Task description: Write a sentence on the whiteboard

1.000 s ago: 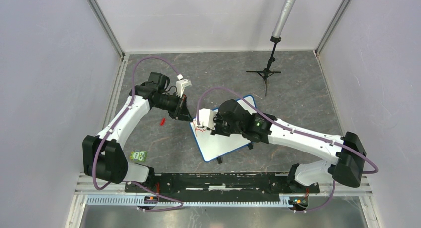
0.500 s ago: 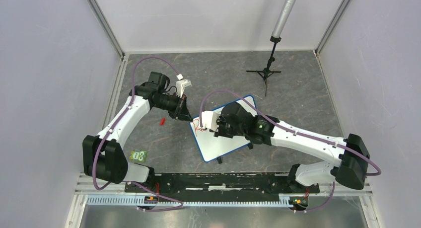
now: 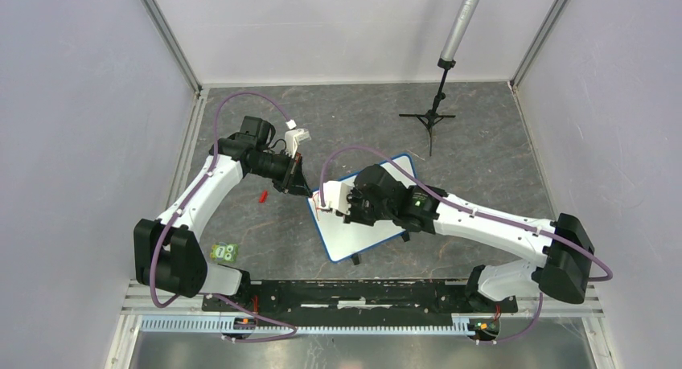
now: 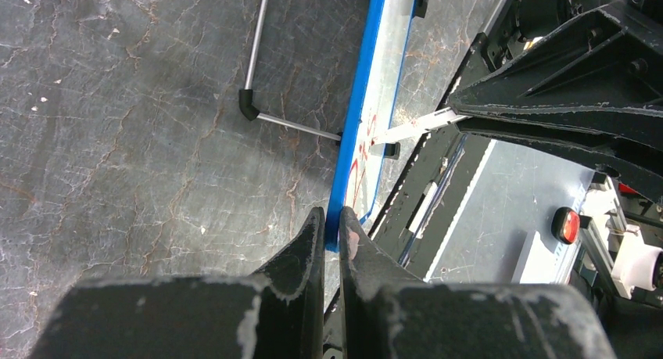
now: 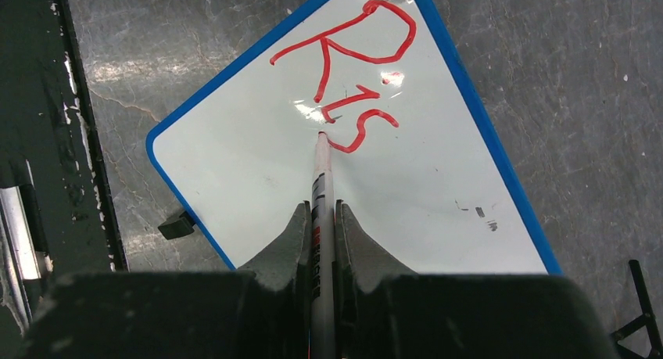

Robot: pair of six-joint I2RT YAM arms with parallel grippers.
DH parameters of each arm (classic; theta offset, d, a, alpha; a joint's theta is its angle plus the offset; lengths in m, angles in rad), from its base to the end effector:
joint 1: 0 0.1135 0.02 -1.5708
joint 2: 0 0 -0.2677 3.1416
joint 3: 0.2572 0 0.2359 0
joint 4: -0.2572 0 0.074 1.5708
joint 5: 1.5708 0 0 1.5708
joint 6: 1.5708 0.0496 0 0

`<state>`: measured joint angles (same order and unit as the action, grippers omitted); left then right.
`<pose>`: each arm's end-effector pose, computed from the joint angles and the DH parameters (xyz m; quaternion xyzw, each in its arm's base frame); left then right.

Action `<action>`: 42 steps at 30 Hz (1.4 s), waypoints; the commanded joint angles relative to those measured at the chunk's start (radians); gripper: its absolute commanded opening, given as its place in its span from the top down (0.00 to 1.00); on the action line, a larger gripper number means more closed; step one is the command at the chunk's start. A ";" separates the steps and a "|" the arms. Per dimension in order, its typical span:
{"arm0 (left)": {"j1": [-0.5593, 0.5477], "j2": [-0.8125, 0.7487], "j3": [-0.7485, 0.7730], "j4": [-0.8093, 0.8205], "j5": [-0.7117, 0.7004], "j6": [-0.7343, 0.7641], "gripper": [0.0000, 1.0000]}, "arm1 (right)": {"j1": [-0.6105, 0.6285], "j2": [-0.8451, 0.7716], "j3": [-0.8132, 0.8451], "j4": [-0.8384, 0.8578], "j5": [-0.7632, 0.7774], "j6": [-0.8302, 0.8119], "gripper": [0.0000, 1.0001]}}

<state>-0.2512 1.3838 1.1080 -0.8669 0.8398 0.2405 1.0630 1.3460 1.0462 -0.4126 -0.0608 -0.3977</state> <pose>0.2335 -0.0981 0.2747 0.3012 0.8444 -0.3994 0.1918 0.1381 0.2544 0.2837 -0.6158 0.6686 0.1619 0.3841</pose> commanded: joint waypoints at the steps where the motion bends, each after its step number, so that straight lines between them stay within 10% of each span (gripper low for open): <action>1: -0.005 -0.018 0.021 -0.006 0.018 0.030 0.98 | -0.003 0.001 0.042 0.007 -0.004 0.003 1.00; 42: -0.005 -0.005 0.026 -0.007 0.023 0.034 0.98 | -0.094 -0.037 0.079 -0.028 0.064 -0.037 1.00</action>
<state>-0.2512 1.3838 1.1080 -0.8661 0.8436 0.2405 0.9794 1.2976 1.0641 -0.4568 -0.0303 -0.4248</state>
